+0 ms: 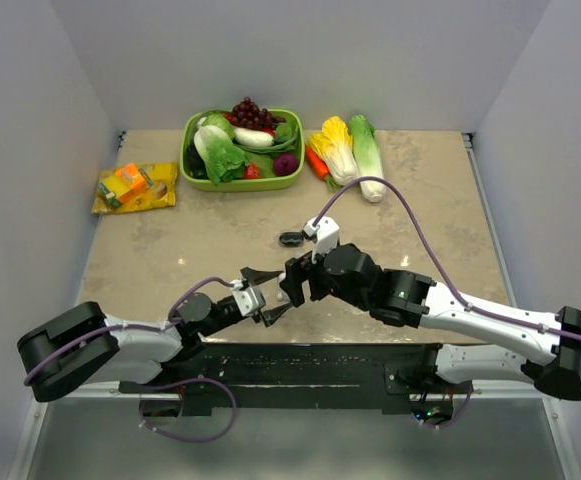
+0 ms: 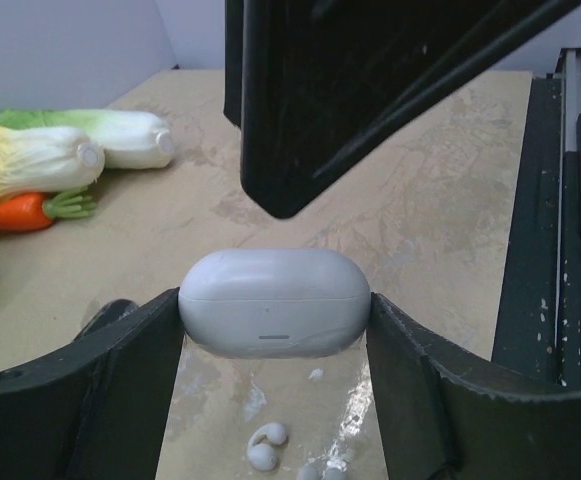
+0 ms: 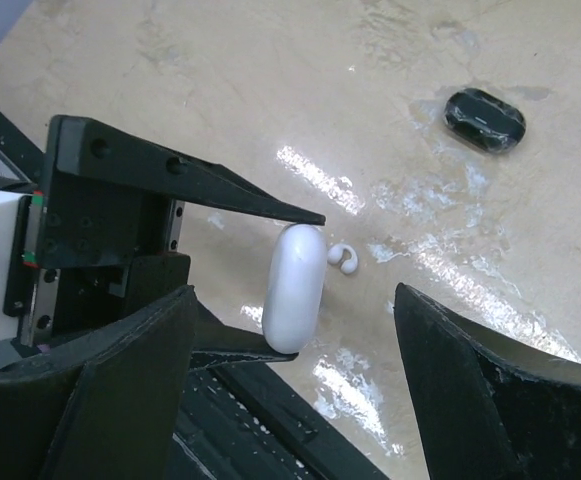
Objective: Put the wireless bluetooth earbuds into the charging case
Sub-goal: Open the charging case.
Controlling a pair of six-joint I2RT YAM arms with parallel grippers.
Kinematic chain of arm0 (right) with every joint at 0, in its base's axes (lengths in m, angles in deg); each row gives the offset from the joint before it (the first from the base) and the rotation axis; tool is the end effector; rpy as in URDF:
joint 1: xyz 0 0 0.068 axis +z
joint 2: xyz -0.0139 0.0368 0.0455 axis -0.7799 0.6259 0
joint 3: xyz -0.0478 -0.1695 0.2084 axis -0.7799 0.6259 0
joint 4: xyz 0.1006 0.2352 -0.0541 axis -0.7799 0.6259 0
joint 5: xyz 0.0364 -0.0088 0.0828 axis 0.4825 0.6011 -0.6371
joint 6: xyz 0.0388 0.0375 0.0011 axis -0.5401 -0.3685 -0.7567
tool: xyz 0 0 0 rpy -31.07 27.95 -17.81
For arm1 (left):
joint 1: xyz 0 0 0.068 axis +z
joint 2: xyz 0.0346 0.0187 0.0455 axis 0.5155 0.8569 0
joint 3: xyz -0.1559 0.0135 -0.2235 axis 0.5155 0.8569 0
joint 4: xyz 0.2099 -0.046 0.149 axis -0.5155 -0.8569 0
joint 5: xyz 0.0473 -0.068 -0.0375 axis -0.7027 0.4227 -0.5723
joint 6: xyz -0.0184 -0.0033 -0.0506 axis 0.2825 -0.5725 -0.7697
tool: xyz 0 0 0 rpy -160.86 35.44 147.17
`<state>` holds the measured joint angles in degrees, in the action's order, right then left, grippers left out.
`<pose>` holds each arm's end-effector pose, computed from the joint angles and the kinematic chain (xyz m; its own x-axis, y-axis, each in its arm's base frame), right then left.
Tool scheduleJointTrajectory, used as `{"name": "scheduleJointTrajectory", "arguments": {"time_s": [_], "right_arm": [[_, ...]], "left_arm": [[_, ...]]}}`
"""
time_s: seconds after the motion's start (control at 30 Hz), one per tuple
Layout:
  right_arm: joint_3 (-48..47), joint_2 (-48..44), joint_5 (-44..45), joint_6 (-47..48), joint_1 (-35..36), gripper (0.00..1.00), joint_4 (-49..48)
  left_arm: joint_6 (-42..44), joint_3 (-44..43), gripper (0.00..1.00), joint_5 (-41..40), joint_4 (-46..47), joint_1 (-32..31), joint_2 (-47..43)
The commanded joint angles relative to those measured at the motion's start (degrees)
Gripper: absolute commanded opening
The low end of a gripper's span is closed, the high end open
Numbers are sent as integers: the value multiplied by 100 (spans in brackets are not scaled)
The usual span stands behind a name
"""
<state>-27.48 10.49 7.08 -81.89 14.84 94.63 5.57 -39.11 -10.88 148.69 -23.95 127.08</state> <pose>0.1098 0.2202 0.3188 -0.4849 -0.1134 -0.8672 -0.6106 0.7538 0.2429 0.1050 -0.1599 0.1730 0.1677 -0.0258 -0.9855 0.8865 0.4413 0.1393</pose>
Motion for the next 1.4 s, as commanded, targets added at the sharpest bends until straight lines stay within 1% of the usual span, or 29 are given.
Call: {"name": "scheduleJointTrajectory", "arguments": {"time_s": [0.0,0.2,0.43,0.73,1.37], "right_arm": [[-34,-38,-216,-69,-8,82,-154],[45,137,-339,-113,-96,80,-154],[115,24,-312,-183,-289,79,-110],[239,-433,-277,-201,-395,79,-75],[423,-653,-163,-254,-588,79,-40]], "left_arm": [[279,-189,0,248,2184,-65,-386],[341,-242,0,336,1806,-127,-764],[438,-216,0,292,1463,-188,-1045],[490,-260,0,204,1357,-223,-940],[517,-287,0,195,1225,-224,-1002]]}}
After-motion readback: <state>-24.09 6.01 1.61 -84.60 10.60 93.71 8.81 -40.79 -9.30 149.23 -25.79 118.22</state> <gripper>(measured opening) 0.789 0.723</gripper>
